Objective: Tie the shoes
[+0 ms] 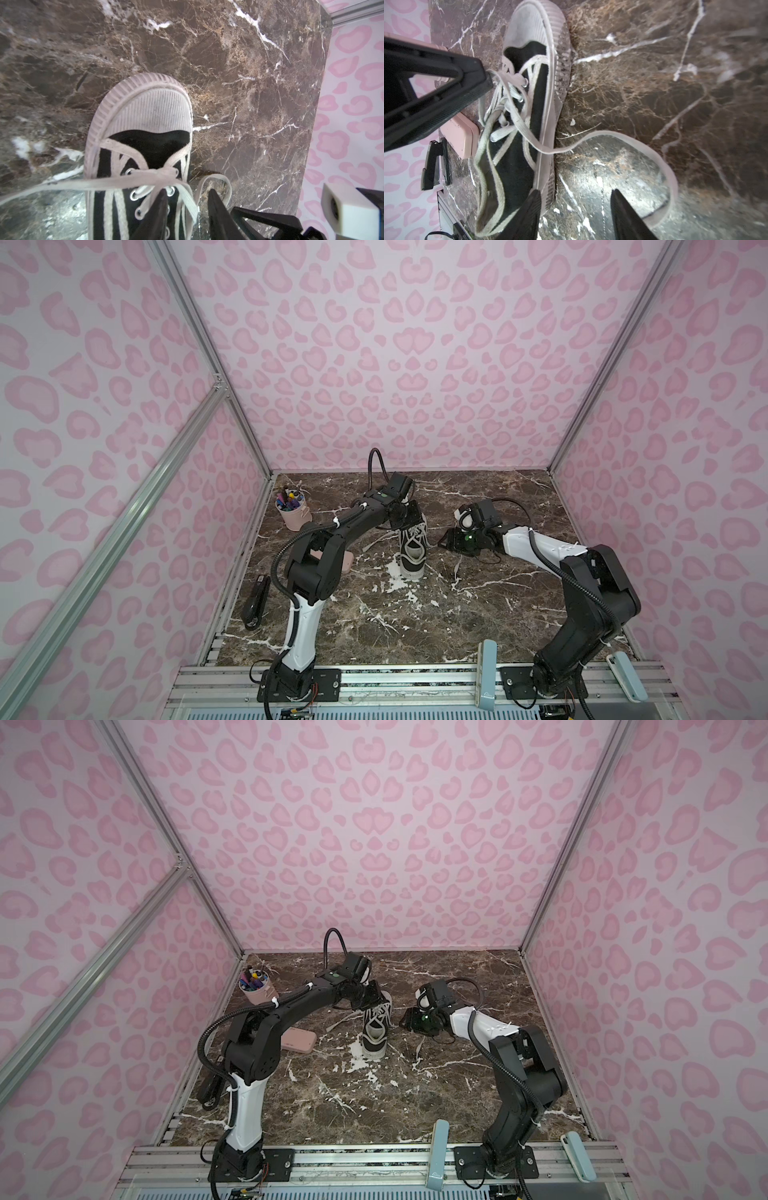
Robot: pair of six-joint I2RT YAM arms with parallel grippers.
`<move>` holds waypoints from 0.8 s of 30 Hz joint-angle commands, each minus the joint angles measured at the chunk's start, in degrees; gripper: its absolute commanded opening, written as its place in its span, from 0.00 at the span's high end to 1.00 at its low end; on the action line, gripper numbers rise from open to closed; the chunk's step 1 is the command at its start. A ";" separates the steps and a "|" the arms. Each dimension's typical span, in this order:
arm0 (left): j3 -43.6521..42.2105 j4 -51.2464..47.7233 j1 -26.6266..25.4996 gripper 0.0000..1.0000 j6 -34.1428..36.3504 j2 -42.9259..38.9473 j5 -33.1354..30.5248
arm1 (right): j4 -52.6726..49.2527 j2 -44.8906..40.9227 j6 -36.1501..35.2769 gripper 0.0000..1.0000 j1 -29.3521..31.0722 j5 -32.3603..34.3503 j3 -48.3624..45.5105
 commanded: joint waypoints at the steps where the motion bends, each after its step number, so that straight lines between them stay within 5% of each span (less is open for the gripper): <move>1: -0.22 1.22 0.18 0.57 0.42 -1.88 0.21 | 1.20 1.30 0.17 0.44 0.73 -0.87 0.80; 24: 0.81 -1.77 1.95 0.40 5.04 -3.92 2.92 | -1.40 14.74 -1.28 0.44 -0.33 1.75 14.05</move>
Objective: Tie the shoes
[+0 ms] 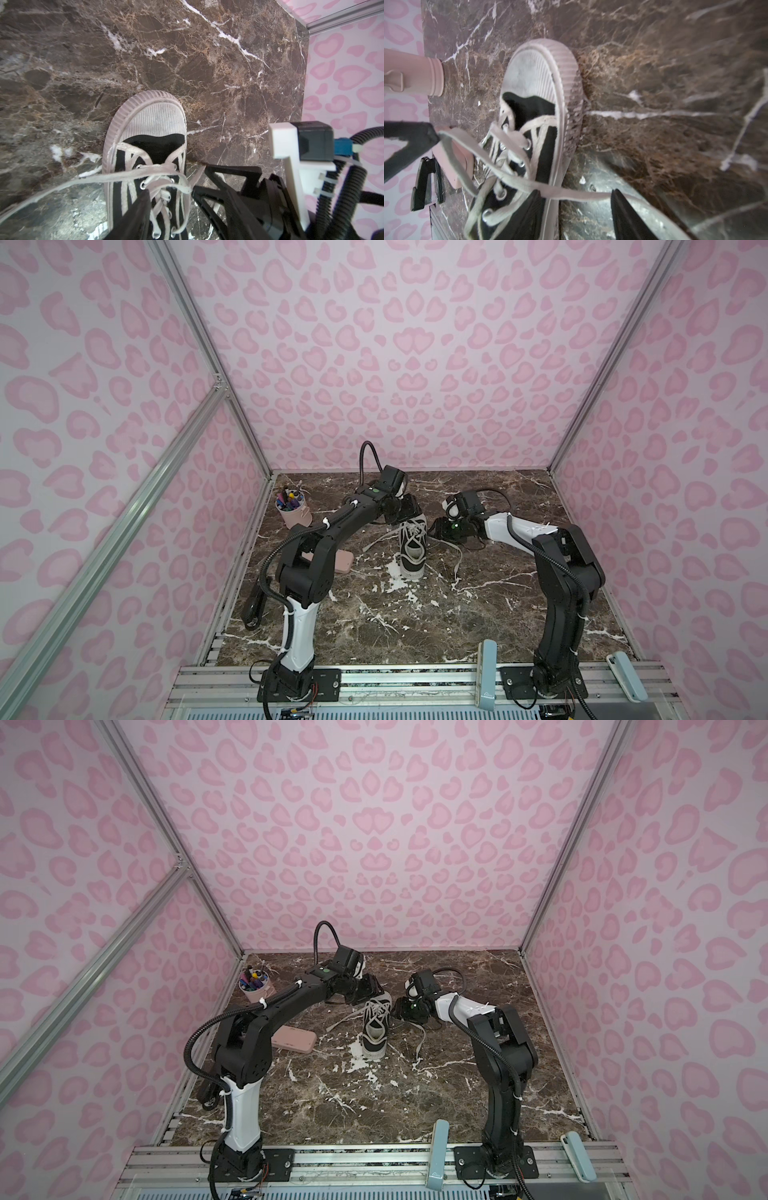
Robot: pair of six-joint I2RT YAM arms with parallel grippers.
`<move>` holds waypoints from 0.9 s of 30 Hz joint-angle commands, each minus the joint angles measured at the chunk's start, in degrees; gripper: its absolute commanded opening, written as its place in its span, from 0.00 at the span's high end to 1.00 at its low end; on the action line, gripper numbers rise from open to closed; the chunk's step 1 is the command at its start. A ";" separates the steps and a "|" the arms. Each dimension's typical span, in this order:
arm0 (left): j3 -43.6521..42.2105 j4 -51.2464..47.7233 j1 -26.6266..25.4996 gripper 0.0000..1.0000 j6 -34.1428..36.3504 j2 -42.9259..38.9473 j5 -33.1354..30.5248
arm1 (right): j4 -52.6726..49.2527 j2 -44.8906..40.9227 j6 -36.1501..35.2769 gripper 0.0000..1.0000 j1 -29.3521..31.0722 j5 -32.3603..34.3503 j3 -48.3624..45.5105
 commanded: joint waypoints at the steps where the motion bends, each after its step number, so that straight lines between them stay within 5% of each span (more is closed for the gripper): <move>1: 1.02 -0.83 0.14 0.40 1.42 -0.73 1.98 | -1.55 1.49 -0.71 0.44 -0.48 0.68 1.14; 16: 0.70 -0.89 0.67 0.38 2.78 0.26 5.00 | 0.29 -6.69 1.06 0.44 0.13 2.63 -5.68; 27: 1.20 -0.12 1.76 0.37 2.38 0.66 8.22 | 6.47 -5.53 6.87 0.49 2.55 -2.93 -4.04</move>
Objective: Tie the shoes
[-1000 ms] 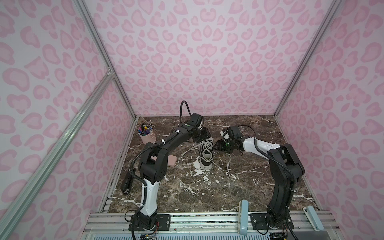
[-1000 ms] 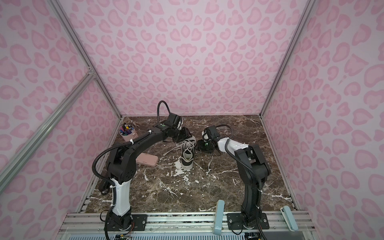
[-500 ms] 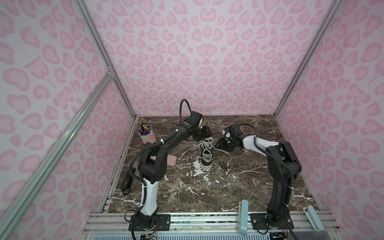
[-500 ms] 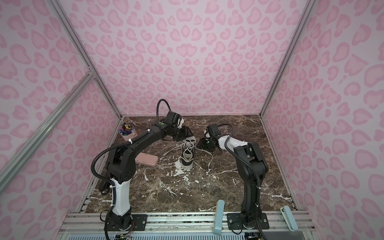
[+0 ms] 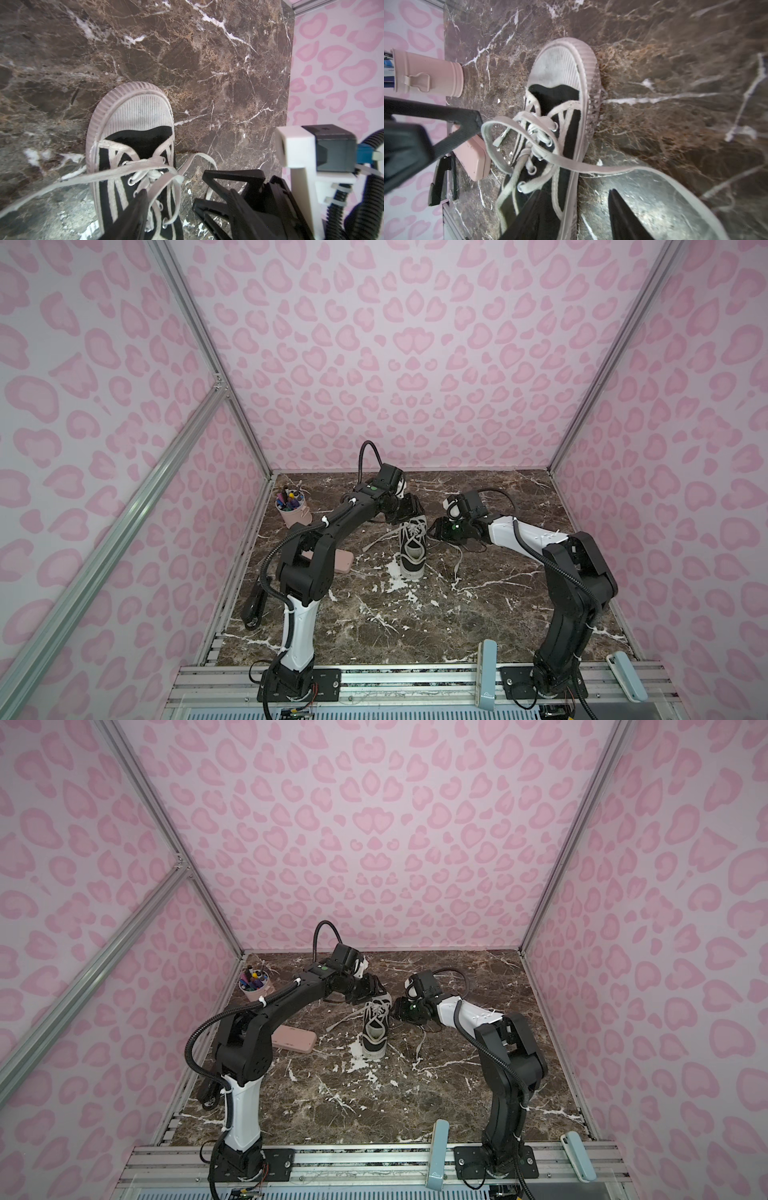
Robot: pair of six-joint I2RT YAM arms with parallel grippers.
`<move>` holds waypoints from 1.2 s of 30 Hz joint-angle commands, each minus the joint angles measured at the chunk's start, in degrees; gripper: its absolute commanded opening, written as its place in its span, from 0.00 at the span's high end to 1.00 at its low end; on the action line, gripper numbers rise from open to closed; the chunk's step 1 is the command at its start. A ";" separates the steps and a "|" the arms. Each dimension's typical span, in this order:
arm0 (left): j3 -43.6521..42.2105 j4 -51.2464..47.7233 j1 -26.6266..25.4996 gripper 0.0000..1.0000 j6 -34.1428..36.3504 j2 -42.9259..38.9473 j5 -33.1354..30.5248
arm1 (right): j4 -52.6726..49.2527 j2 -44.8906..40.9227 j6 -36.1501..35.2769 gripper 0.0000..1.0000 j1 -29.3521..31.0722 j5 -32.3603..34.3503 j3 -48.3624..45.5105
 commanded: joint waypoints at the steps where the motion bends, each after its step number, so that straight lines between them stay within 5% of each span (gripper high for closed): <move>1: -0.59 1.44 0.43 0.37 -0.70 -0.31 1.79 | 4.67 0.67 3.62 0.51 0.12 -3.06 0.29; 8: -1.94 2.91 0.83 0.36 -1.62 -0.33 3.22 | 6.51 2.97 5.23 0.68 0.81 -4.35 1.57; 19: -1.77 3.08 0.86 0.36 -1.68 -0.61 2.93 | 3.35 7.89 5.20 0.75 0.93 -1.18 5.76; 30: -0.39 -3.27 3.28 0.33 2.74 -4.25 -3.55 | 1.16 9.09 5.87 0.75 0.09 0.55 6.66; 36: -0.91 -5.20 3.23 0.33 4.77 -6.63 -5.57 | -1.35 5.18 4.66 0.65 0.09 1.01 6.03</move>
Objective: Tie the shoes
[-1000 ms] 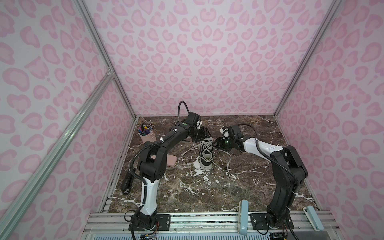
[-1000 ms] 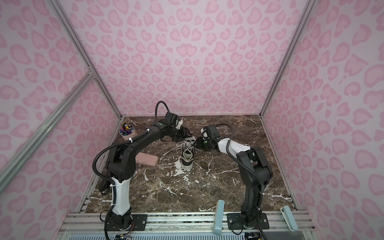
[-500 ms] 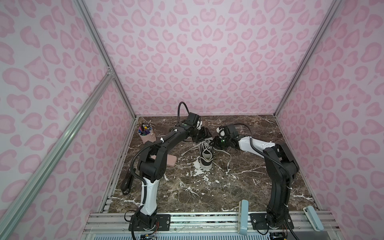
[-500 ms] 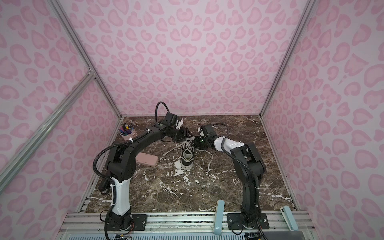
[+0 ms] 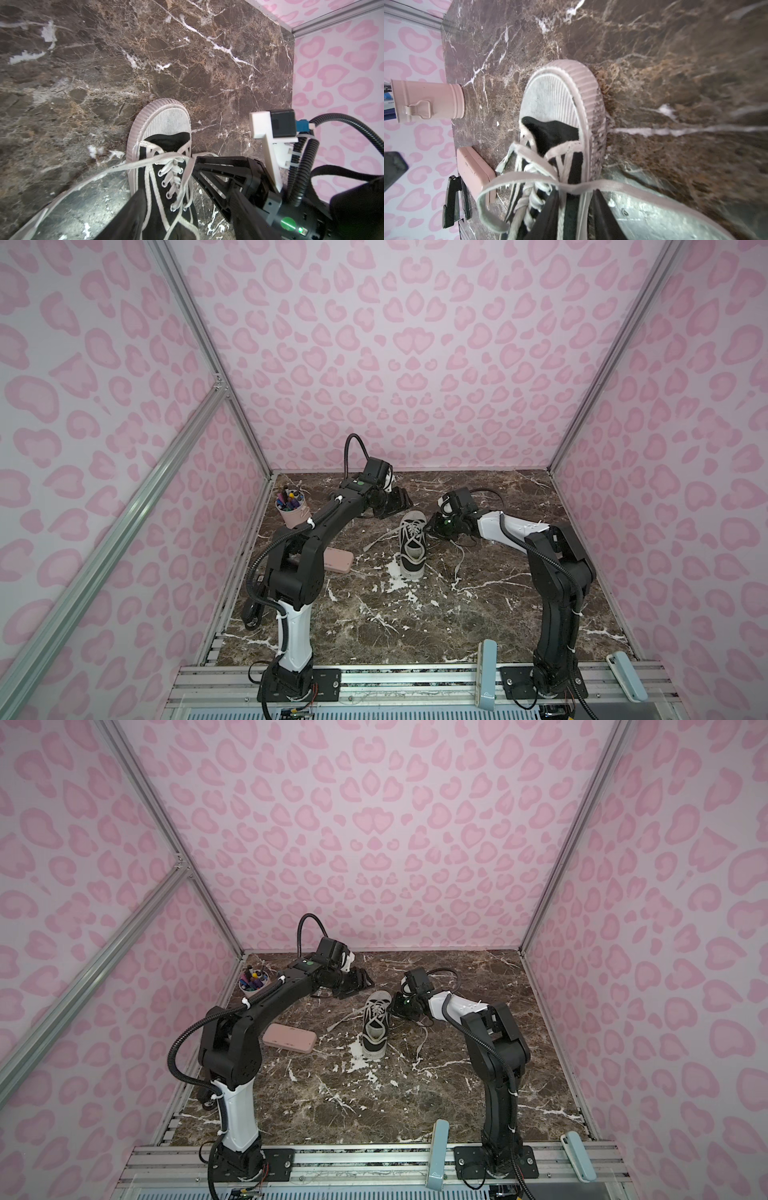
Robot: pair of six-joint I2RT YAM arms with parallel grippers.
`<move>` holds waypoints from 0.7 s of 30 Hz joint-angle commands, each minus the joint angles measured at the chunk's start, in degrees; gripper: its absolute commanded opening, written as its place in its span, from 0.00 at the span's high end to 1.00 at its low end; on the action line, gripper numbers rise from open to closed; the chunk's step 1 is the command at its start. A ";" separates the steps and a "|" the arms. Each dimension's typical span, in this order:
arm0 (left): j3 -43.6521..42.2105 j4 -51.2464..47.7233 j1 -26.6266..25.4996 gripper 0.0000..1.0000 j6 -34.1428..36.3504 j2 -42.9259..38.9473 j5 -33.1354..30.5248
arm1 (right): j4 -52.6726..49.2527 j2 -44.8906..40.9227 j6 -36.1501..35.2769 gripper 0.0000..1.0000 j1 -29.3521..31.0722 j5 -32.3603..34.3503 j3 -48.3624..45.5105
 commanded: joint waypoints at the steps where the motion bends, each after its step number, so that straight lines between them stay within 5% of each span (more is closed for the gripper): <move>1: -0.61 -1.70 0.03 0.33 2.10 -2.18 -2.38 | -2.59 -2.79 -1.51 0.63 -0.06 1.08 -0.80; 9: -4.50 -2.64 -0.96 0.34 4.40 -5.98 -4.83 | -19.26 -11.74 -7.89 0.57 -1.19 11.64 -3.43; 21: -8.26 -1.44 -3.08 0.36 6.90 -7.30 -5.64 | -34.44 -18.44 -8.65 0.66 -0.76 21.39 -10.05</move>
